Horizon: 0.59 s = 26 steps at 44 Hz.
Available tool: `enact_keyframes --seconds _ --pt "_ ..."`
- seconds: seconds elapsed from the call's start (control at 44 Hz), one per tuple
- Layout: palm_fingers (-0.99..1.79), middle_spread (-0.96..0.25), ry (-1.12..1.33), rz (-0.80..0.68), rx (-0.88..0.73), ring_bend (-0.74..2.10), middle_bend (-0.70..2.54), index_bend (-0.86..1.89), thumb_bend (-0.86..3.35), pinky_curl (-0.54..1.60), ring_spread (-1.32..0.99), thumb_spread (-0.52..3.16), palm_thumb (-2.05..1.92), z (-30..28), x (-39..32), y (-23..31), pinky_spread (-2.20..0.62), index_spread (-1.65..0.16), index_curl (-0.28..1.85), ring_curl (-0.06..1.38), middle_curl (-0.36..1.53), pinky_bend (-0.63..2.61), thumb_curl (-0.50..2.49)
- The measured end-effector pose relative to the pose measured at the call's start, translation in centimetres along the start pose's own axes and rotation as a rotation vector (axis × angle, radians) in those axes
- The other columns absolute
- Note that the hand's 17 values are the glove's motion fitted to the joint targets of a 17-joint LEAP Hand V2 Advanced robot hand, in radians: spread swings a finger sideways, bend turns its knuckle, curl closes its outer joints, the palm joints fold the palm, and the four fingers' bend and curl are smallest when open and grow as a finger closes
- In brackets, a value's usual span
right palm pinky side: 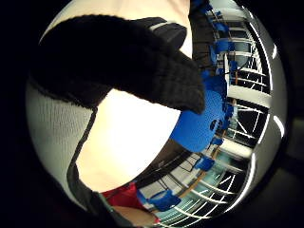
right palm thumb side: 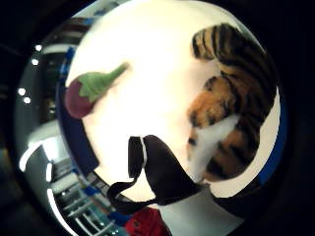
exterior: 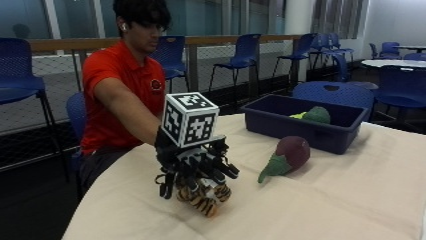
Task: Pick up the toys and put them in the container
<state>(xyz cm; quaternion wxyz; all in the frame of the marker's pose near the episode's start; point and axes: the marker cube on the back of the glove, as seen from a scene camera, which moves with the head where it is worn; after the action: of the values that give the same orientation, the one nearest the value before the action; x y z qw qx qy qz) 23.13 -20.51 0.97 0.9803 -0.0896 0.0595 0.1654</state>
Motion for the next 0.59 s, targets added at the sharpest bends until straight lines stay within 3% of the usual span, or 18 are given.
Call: enact_keyframes --seconds 0.204,0.341,0.545,0.568,0.591 --pt "-0.27 -0.02 -0.041 -0.073 -0.034 0.20 0.04 0.09 -0.06 0.41 0.07 1.02 -0.07 3.2 -2.2 -0.3 0.10 -0.36 0.28 0.16 0.14 1.34 0.22" --pt "-0.05 -0.01 -0.018 -0.031 -0.009 0.57 0.05 0.14 -0.03 0.40 0.05 1.08 -0.02 3.7 -2.8 0.0 -0.02 -0.37 0.25 0.25 0.10 1.33 0.23" --pt "0.41 -0.09 -0.014 0.026 0.036 0.72 0.21 0.25 0.07 0.34 -0.06 1.29 0.15 3.6 -2.8 0.1 -0.23 -0.40 0.30 0.28 0.15 1.22 0.30" --pt "0.37 -0.09 -0.006 0.029 0.051 0.71 0.20 0.23 0.06 0.33 -0.06 1.29 0.14 3.6 -2.9 0.2 -0.23 -0.40 0.29 0.28 0.15 1.20 0.30" --pt "0.52 -0.11 0.006 0.030 0.069 0.75 0.22 0.24 0.10 0.35 -0.11 1.31 0.20 3.5 -3.1 0.2 -0.28 -0.39 0.31 0.30 0.17 1.24 0.32"
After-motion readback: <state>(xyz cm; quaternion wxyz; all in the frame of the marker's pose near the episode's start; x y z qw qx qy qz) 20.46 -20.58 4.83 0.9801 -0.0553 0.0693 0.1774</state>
